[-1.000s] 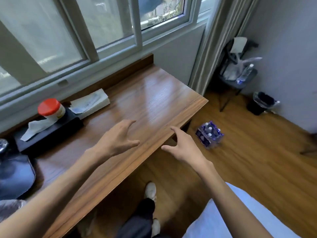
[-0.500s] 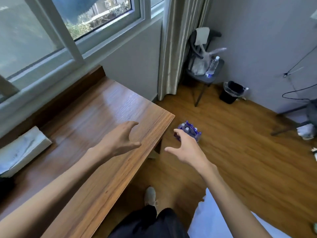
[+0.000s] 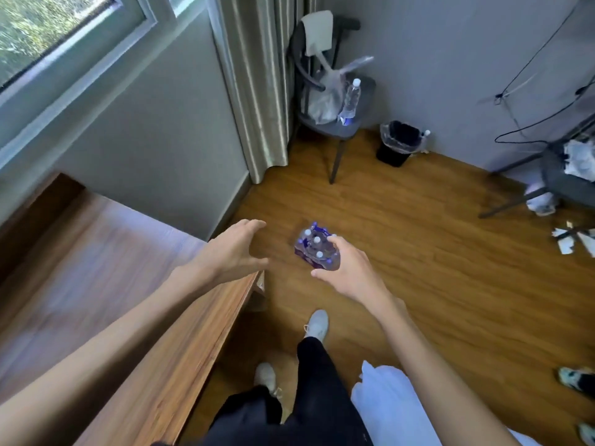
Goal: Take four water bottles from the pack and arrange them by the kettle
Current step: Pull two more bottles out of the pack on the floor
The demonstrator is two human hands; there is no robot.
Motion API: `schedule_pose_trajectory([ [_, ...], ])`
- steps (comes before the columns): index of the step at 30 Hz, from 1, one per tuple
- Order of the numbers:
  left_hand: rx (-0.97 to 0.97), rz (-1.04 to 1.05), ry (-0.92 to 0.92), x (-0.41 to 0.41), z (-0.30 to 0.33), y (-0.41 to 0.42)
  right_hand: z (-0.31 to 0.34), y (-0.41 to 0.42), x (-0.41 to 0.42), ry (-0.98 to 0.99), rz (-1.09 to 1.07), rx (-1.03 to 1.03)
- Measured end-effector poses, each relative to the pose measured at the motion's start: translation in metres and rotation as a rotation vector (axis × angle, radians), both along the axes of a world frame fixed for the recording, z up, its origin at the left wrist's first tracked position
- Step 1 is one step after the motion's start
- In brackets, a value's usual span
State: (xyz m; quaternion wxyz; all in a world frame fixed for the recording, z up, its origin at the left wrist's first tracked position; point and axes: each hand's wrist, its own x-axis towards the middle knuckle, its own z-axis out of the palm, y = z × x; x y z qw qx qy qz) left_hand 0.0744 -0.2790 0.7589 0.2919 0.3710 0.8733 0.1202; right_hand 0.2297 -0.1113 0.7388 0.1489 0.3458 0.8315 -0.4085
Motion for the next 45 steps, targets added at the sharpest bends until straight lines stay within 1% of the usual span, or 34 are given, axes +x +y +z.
schedule_pose_trajectory([
  [9,-0.127,0.029,-0.055,-0.063,-0.064,0.117,-0.06,0.109,-0.054,-0.081,-0.029,-0.102],
  [13,-0.197,0.021,-0.103,-0.099,-0.109,0.159,-0.099,0.147,-0.084,-0.176,-0.013,-0.168],
  [16,-0.237,0.022,-0.137,-0.117,-0.142,0.178,-0.129,0.167,-0.101,-0.211,-0.039,-0.189],
  [19,-0.28,0.023,-0.202,-0.138,-0.194,0.203,-0.18,0.19,-0.127,-0.257,-0.068,-0.189],
  [24,-0.319,0.082,-0.354,-0.169,-0.283,0.237,-0.275,0.212,-0.153,-0.337,-0.115,-0.155],
  [29,-0.398,0.086,-0.415,-0.174,-0.381,0.265,-0.38,0.227,-0.165,-0.397,-0.144,-0.199],
  [33,-0.416,0.083,-0.421,-0.174,-0.467,0.288,-0.469,0.231,-0.174,-0.409,-0.143,-0.21],
  [37,-0.378,0.095,-0.421,-0.165,-0.551,0.309,-0.56,0.229,-0.18,-0.408,-0.112,-0.196],
  [39,-0.37,0.12,-0.401,-0.162,-0.593,0.317,-0.603,0.226,-0.181,-0.438,-0.1,-0.19],
  [42,-0.365,0.13,-0.383,-0.156,-0.66,0.324,-0.658,0.223,-0.182,-0.485,-0.096,-0.157],
  [45,-0.405,0.138,-0.364,-0.149,-0.714,0.333,-0.703,0.215,-0.187,-0.494,-0.09,-0.148],
])
